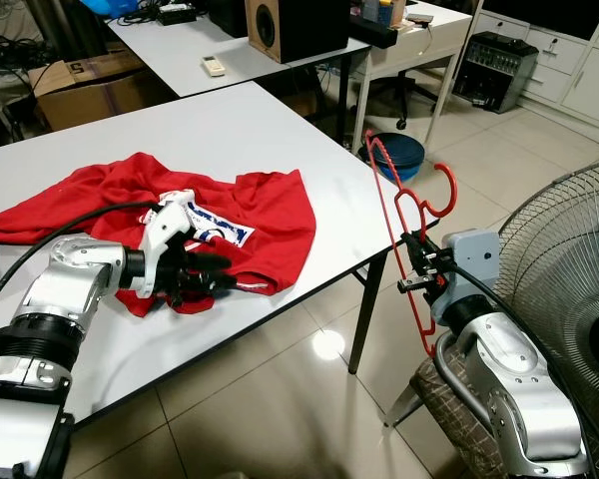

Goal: Hang hanger

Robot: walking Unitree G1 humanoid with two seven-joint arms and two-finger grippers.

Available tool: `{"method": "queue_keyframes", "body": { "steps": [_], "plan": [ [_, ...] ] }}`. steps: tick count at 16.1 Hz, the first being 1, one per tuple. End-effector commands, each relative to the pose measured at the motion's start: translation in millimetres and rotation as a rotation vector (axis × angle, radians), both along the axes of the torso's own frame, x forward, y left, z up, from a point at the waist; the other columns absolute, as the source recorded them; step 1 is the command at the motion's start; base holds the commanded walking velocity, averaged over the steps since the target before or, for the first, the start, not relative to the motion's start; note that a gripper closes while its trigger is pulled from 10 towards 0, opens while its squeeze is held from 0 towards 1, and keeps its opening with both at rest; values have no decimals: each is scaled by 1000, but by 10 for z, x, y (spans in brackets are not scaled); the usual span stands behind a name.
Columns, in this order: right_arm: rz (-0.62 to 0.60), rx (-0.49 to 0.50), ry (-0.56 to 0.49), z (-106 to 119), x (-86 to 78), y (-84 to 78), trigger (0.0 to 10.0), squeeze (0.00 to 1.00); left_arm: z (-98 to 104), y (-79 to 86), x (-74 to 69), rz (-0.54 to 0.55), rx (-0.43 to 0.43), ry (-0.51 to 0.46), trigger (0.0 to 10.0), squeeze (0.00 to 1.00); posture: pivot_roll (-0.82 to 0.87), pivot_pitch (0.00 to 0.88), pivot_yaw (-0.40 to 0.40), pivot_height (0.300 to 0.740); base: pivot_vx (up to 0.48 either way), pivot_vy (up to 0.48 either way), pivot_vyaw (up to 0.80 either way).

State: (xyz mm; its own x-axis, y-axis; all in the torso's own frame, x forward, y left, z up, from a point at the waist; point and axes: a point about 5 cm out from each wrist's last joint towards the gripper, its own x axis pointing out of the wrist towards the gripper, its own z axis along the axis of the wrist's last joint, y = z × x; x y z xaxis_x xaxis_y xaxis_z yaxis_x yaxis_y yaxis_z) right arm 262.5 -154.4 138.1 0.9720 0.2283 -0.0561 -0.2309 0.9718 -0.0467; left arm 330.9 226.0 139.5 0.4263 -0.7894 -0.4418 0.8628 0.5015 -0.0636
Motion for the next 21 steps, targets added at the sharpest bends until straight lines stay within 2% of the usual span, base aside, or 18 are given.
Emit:
{"method": "queue_keyframes", "body": {
  "steps": [1,2,3,4,5,6,8,9,12,15,19,20,21],
  "plan": [
    [-3,-6,-15,19,10,5,10000,0,86,42,73,70,-17,-47,10000,0,-151,0,69,740,0,0,0],
    [-2,-6,-16,20,14,7,10000,0,91,125,171,205,59,-101,10000,0,-148,0,67,740,0,0,0],
    [-1,-6,-16,19,15,9,10000,0,72,176,191,246,124,-120,10000,0,-148,0,67,740,0,0,0],
    [-1,-6,-17,21,19,13,10000,0,7,242,169,250,248,-134,10000,0,-149,0,68,740,0,0,0],
    [-2,-6,-18,22,20,13,10000,0,-54,244,129,210,297,-122,10000,0,-152,0,70,740,0,0,0],
    [-2,-6,-18,22,20,12,10000,0,-75,239,118,196,305,-117,10000,0,-152,0,70,740,0,0,0],
    [-6,-6,-19,21,15,3,10000,0,-156,163,76,140,251,-74,10000,0,-156,0,71,740,0,0,0],
    [-6,-7,-19,21,15,2,10000,0,-177,153,64,126,253,-67,10000,0,-155,0,70,740,0,0,0],
    [-2,-9,-21,28,24,9,10000,0,-270,172,15,102,303,-44,10000,0,-155,0,67,740,0,0,0],
    [6,-10,-22,31,29,19,10000,0,-366,211,-10,110,391,-51,10000,0,-154,0,63,740,0,0,0],
    [7,-12,-23,35,33,15,10000,0,-384,208,1,135,390,-48,10000,0,-159,0,63,740,0,0,0],
    [8,-13,-24,38,35,14,10000,0,-379,217,25,164,397,-53,9608,0,-159,0,63,740,0,0,0],
    [9,-13,-25,38,35,17,10000,0,-377,217,32,169,396,-57,8588,0,-159,0,63,740,0,0,0]
  ]
}}
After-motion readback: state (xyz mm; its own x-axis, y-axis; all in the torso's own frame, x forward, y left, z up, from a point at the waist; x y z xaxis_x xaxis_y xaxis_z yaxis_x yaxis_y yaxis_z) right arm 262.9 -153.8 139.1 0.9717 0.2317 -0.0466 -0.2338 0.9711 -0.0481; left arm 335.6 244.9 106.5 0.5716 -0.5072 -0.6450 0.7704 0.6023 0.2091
